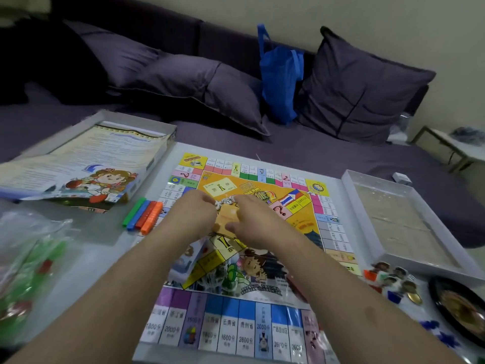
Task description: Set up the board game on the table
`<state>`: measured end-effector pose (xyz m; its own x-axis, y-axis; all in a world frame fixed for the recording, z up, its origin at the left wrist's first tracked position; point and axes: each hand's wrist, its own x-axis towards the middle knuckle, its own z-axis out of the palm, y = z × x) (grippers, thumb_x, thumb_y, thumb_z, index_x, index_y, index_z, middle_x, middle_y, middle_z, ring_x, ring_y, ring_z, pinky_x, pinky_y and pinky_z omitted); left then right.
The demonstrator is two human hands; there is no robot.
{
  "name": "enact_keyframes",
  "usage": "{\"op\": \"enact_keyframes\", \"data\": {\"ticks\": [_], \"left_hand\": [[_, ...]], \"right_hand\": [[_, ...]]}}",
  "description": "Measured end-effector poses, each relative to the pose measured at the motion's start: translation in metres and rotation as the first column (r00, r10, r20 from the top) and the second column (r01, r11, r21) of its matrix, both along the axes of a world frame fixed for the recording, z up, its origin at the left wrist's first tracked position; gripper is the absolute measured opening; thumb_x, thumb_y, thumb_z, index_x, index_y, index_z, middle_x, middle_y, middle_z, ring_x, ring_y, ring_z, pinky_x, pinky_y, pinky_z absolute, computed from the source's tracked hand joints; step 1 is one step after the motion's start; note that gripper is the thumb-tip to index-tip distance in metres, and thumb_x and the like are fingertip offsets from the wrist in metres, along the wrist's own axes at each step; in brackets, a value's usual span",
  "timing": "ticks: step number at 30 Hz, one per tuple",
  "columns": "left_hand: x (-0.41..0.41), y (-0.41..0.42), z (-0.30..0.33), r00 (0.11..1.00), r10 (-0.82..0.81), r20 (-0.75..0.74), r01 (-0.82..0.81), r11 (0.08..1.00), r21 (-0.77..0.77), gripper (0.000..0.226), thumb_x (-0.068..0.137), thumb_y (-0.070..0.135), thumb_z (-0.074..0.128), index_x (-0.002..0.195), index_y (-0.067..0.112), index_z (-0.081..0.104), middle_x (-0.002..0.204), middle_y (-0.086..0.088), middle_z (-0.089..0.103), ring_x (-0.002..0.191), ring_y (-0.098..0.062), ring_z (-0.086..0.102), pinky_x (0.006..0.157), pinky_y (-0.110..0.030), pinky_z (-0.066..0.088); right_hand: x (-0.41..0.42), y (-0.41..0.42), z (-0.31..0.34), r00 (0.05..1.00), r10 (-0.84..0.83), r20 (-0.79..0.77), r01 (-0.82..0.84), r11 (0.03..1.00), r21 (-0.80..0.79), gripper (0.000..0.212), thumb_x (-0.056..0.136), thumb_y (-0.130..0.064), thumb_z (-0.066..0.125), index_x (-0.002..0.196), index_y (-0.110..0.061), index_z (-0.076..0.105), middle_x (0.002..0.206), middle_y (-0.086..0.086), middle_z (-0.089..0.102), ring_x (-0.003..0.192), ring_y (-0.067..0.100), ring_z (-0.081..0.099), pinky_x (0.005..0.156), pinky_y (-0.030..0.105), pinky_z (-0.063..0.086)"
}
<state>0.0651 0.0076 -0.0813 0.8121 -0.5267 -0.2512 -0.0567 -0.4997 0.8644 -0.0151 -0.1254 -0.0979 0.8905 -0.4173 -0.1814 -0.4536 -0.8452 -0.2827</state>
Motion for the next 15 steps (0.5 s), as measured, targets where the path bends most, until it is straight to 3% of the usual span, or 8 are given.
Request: {"op": "enact_keyframes", "data": {"ticks": [1,3,5,7,10,13,15], "left_hand": [[0.003,0.0,0.0,1.0,0.007,-0.003,-0.007,1.0,-0.007,0.039,0.099,-0.002,0.043,0.128,0.011,0.065,0.123,-0.01,0.069,0.093,-0.015,0.063,0.071,-0.031,0.052],[0.008,-0.001,0.0,0.999,0.046,-0.021,-0.046,0.999,-0.025,0.033,0.098,-0.002,0.043,0.116,0.01,0.069,0.117,-0.013,0.071,0.102,-0.025,0.066,0.082,-0.039,0.056],[0.012,-0.001,0.0,0.995,0.095,-0.042,-0.096,0.995,-0.031,0.027,0.096,-0.002,0.046,0.103,0.009,0.07,0.111,-0.016,0.073,0.105,-0.031,0.067,0.09,-0.044,0.057],[0.016,-0.002,-0.003,0.992,0.118,-0.05,-0.12,0.992,-0.035,0.024,0.094,-0.001,0.05,0.1,0.005,0.072,0.101,-0.014,0.071,0.091,-0.03,0.067,0.08,-0.041,0.057],[0.02,-0.003,-0.006,0.993,0.114,-0.013,-0.114,0.993,-0.024,0.018,0.092,0.001,0.055,0.088,0.016,0.065,0.091,-0.009,0.055,0.067,-0.018,0.046,0.062,-0.031,0.043],[0.021,-0.001,-0.006,0.995,0.102,-0.021,-0.103,0.994,-0.028,0.02,0.09,0.002,0.056,0.086,0.021,0.06,0.091,-0.007,0.053,0.064,-0.015,0.039,0.059,-0.027,0.036],[0.021,0.0,-0.006,0.995,0.099,-0.031,-0.1,0.994,-0.04,0.021,0.088,0.001,0.054,0.085,0.022,0.058,0.089,-0.007,0.053,0.071,-0.021,0.043,0.063,-0.029,0.038]], "right_hand": [[0.009,-0.001,-0.002,0.999,0.004,-0.033,-0.005,1.0,-0.019,0.079,0.098,-0.039,0.07,0.161,-0.014,0.031,0.162,0.007,0.038,0.148,0.028,0.036,0.12,0.045,0.034],[0.021,-0.001,-0.006,0.997,0.003,-0.077,-0.009,0.998,-0.069,0.07,0.091,-0.037,0.076,0.149,-0.015,0.043,0.145,0.009,0.053,0.129,0.028,0.05,0.108,0.044,0.047],[0.026,0.0,-0.008,0.995,0.007,-0.101,-0.018,0.994,-0.106,0.061,0.085,-0.035,0.08,0.135,-0.017,0.05,0.13,0.005,0.056,0.114,0.025,0.052,0.099,0.043,0.052],[0.029,0.0,-0.007,0.992,-0.002,-0.126,-0.012,0.994,-0.109,0.063,0.082,-0.035,0.084,0.133,-0.017,0.051,0.13,0.005,0.051,0.117,0.026,0.049,0.101,0.043,0.051],[0.034,0.0,-0.004,0.986,-0.044,-0.162,0.029,0.995,-0.096,0.071,0.078,-0.035,0.088,0.136,-0.017,0.05,0.136,0.008,0.042,0.127,0.029,0.042,0.103,0.043,0.047],[0.034,0.002,-0.001,0.984,-0.073,-0.16,0.065,0.996,-0.059,0.081,0.076,-0.03,0.09,0.142,-0.016,0.046,0.139,0.007,0.041,0.128,0.029,0.043,0.103,0.043,0.048],[0.031,0.003,0.002,0.988,-0.085,-0.125,0.087,0.996,0.01,0.067,0.083,-0.019,0.083,0.14,-0.013,0.047,0.131,0.008,0.053,0.112,0.025,0.054,0.092,0.041,0.056]]}}
